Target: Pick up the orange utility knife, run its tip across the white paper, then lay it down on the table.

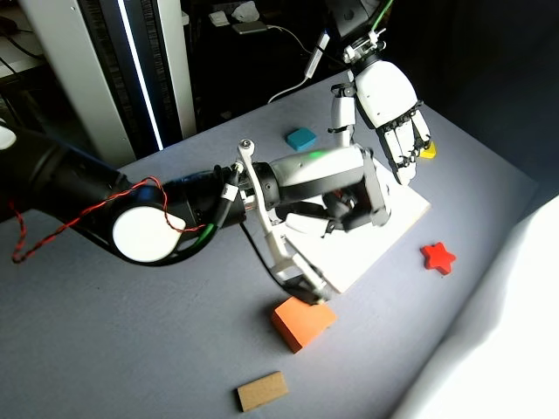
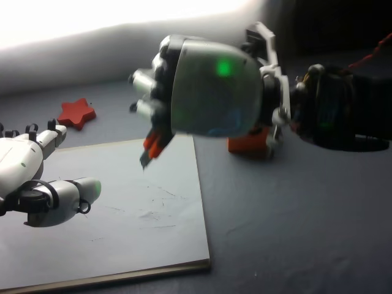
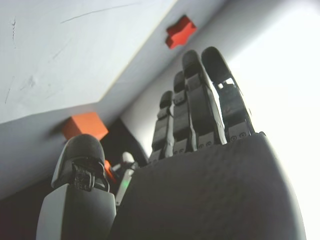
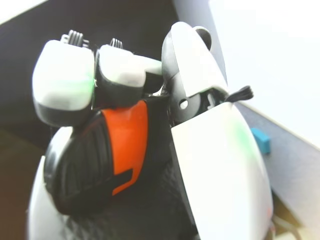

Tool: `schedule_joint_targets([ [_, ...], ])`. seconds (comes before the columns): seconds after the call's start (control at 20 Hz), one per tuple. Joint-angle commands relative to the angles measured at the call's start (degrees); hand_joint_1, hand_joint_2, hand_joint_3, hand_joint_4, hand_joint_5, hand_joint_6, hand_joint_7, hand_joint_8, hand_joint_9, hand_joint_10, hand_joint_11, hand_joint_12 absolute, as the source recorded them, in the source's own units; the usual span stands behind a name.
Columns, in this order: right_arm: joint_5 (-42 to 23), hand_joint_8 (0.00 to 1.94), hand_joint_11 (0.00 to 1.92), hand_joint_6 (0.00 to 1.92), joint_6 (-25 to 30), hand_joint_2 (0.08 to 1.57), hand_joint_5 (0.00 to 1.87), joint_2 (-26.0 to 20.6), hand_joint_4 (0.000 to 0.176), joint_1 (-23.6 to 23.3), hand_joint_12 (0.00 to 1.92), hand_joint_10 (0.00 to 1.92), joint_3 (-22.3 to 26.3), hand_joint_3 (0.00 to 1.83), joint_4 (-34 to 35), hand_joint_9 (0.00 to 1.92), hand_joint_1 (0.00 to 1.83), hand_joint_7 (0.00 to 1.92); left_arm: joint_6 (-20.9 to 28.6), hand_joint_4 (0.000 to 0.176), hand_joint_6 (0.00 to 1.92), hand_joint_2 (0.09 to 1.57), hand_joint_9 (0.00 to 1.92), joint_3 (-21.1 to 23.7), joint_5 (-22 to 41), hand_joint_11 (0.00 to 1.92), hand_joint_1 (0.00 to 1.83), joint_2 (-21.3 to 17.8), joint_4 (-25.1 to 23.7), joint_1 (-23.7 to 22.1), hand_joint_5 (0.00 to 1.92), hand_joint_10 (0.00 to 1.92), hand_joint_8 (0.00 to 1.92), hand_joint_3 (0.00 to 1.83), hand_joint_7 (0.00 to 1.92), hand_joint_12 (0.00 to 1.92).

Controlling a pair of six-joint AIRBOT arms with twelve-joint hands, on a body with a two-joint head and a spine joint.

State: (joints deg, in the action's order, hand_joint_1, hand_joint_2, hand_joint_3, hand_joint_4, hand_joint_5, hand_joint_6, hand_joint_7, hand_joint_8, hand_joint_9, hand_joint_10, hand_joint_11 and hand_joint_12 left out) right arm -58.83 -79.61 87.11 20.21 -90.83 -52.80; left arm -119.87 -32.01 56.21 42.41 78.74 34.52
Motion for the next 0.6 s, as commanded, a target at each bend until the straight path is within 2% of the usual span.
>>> schedule_joint_targets([
  [0.0, -8.92, 1.94, 1.81, 1.92, -2.27, 1.36, 1.45, 0.45, 0.176, -0.23, 1.92, 1.92, -0.76, 0.00, 0.23, 1.77, 1.50, 1.69, -0.07, 0.047, 0.00, 1.26, 0.39, -0.35, 4.04, 0.00, 0.00, -0.17, -3.47, -0.22, 0.06, 0.01, 0.01, 0.00, 0.24, 1.24],
  [0.15, -12.90, 1.94, 1.81, 1.92, -4.65, 1.37, 1.45, 3.55, 0.176, 0.57, 1.92, 1.92, -5.92, 0.00, -7.71, 1.76, 1.50, 1.69, -0.06, 0.047, 0.00, 1.25, 0.38, -0.42, 4.04, 0.00, 0.00, -0.11, -3.46, -0.03, 0.07, 0.00, 0.00, 0.00, 0.24, 1.22],
  [0.4, -14.77, 1.94, 1.81, 1.92, -5.12, 1.38, 1.42, 8.36, 0.176, 0.59, 1.92, 1.92, -14.62, 0.00, -13.39, 1.76, 1.49, 1.67, -0.06, 0.044, 0.01, 1.25, 0.39, -0.51, 4.04, 0.00, 0.00, -0.01, -3.19, 0.16, 0.08, 0.00, 0.00, 0.00, 0.25, 1.22],
  [0.55, -15.48, 1.94, 1.82, 1.92, -5.12, 1.36, 1.45, 9.87, 0.176, -0.60, 1.92, 1.92, -16.19, 0.00, -17.19, 1.77, 1.50, 1.68, -0.03, 0.041, 0.01, 1.26, 0.39, -0.76, 4.05, 0.00, 0.00, 0.12, -2.78, 0.63, 0.09, 0.00, 0.00, 0.00, 0.24, 1.22],
])
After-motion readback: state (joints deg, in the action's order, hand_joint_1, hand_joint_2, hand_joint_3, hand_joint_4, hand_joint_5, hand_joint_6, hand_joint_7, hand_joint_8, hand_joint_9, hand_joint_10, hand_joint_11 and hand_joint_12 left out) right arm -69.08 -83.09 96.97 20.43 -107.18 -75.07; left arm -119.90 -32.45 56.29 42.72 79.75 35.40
